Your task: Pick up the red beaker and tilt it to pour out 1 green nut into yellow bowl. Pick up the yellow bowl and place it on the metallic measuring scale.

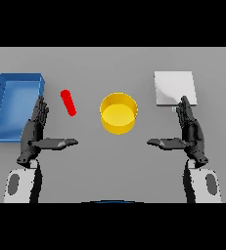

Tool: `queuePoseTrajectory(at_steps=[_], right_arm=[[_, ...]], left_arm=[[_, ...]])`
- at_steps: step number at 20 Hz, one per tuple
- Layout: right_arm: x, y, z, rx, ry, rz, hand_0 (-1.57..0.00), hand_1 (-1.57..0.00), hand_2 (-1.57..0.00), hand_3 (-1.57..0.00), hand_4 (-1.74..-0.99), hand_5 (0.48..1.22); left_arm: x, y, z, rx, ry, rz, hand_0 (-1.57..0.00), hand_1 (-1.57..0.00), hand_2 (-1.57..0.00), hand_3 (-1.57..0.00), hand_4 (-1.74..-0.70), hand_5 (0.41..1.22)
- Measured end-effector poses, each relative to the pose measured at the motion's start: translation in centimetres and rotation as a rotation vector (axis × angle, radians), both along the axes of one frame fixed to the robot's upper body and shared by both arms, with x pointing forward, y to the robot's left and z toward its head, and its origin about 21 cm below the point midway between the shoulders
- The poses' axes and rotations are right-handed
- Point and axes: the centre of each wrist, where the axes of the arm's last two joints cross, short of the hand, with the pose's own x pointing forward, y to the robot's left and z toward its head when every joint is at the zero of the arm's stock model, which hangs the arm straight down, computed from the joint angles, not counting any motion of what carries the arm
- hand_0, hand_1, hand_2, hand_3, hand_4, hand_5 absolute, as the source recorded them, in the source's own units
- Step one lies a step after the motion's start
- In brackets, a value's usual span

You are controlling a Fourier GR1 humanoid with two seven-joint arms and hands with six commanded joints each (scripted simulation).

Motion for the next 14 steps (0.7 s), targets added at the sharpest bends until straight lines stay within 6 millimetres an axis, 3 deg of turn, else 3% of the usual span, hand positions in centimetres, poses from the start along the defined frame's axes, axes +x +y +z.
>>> queuePoseTrajectory(at_steps=[6,7,9,14], right_arm=[[0.4,1.0,-0.1,0.005,0.007,0.007,0.00,0.00,0.00,0.00,-1.071,0.578],[-0.2,0.6,0.5,-0.152,-0.097,0.010,0.00,0.00,0.00,0.00,-1.072,0.577],[-1.2,1.6,0.8,-0.291,-0.155,0.037,0.00,0.00,0.00,0.00,-1.064,0.577],[-2.0,1.6,1.3,-0.317,-0.151,0.055,0.00,0.00,0.00,0.00,-1.131,0.607]], left_arm=[[-0.8,0.3,-0.2,-0.003,-0.001,-0.004,0.00,0.00,0.00,0.00,-1.14,0.660],[-1.7,0.3,0.6,0.074,-0.057,-0.049,0.00,0.00,0.00,0.00,-1.14,0.660],[-3.4,0.2,1.9,0.154,-0.096,-0.081,0.00,0.00,0.00,0.00,-1.14,0.662],[-3.9,0.0,2.5,0.200,-0.027,-0.104,0.00,0.00,0.00,0.00,-1.14,0.650]])
